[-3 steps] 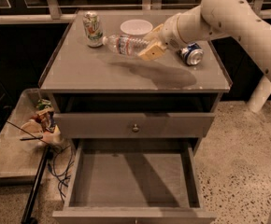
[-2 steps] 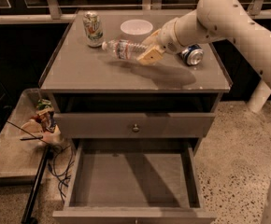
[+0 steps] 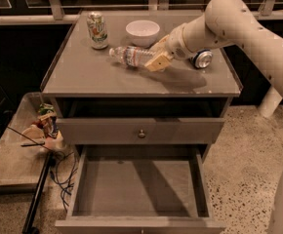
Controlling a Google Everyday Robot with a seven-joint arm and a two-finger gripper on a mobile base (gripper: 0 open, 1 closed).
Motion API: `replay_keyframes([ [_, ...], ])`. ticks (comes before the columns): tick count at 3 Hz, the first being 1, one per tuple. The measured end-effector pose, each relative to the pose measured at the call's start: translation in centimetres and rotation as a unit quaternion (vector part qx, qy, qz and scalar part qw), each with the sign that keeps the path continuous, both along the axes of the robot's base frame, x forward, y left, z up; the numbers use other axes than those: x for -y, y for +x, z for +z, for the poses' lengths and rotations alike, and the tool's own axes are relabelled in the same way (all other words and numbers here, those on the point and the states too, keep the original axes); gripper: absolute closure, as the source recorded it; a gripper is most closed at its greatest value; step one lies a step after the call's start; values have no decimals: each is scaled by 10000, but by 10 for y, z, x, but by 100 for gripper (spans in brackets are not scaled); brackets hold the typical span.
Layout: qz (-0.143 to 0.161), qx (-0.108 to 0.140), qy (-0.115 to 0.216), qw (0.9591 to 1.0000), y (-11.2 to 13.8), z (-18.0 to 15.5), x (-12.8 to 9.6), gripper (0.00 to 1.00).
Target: Pick water bottle from middle drawer and place on counter
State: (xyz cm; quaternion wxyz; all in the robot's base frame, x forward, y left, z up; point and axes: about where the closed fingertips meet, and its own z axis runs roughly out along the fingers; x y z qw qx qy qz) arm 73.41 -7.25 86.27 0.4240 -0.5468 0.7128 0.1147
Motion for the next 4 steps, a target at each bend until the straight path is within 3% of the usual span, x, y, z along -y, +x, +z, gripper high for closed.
replay_keyframes([
  [3,1,-1,0,10000,0,0,0,18],
  [4,1,-1,0,10000,0,0,0,0],
])
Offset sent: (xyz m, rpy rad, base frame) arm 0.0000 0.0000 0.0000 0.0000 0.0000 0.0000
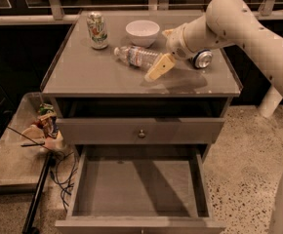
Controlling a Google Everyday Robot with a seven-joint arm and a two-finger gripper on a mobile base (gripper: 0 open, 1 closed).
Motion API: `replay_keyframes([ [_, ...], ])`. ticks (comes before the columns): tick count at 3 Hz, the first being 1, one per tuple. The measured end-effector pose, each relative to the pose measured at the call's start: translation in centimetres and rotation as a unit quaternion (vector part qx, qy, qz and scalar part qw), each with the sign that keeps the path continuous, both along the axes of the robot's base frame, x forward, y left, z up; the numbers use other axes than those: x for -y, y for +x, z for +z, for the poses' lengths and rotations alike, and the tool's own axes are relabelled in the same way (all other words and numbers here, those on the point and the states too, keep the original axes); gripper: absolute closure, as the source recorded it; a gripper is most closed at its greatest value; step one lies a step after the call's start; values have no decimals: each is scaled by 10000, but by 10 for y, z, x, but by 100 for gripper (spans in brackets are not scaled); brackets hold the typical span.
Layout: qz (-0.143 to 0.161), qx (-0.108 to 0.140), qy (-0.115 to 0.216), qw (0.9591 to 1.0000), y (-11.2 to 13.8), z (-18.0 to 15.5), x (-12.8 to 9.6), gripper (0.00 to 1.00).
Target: Pick water bottle from middle drawer and place on counter
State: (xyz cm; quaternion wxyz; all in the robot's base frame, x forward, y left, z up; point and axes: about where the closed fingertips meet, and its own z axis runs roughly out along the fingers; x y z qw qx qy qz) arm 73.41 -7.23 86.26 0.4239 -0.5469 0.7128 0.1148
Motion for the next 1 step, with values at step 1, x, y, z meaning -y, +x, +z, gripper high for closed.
replay_keyframes([
  [1,0,0,0,10000,0,0,0,0],
])
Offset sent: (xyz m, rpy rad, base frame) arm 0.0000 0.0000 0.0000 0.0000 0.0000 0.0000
